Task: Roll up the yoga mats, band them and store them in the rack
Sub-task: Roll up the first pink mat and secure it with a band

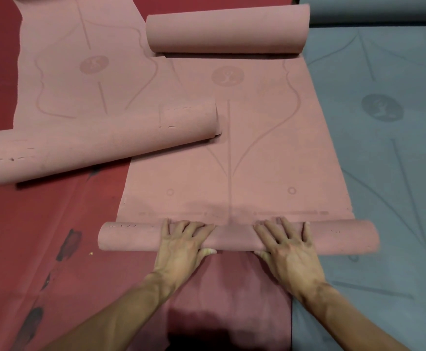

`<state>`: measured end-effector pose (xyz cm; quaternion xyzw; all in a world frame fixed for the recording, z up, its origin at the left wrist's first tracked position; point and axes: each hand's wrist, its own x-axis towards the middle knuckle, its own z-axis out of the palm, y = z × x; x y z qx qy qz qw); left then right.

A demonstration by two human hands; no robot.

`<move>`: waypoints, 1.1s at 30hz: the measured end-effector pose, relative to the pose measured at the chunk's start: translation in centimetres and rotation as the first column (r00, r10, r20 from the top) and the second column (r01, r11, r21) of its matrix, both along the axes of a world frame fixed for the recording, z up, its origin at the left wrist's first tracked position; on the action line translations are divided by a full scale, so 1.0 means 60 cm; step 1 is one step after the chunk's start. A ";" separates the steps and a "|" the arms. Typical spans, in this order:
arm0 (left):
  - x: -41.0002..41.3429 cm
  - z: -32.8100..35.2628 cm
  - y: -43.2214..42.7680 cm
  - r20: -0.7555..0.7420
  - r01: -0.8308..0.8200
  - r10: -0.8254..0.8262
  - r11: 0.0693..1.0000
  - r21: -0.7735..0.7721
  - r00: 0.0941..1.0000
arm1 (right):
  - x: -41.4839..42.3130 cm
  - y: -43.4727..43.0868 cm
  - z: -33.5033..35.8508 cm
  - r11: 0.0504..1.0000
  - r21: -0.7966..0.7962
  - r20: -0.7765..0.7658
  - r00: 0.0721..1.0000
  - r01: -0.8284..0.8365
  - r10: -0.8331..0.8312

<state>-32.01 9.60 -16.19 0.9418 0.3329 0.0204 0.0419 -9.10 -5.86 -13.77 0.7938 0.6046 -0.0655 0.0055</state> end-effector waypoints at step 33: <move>0.031 -0.007 0.024 0.130 -0.256 0.250 0.966 0.034 0.960 | 0.003 0.064 -0.036 0.990 0.138 0.025 0.999 0.021 -0.025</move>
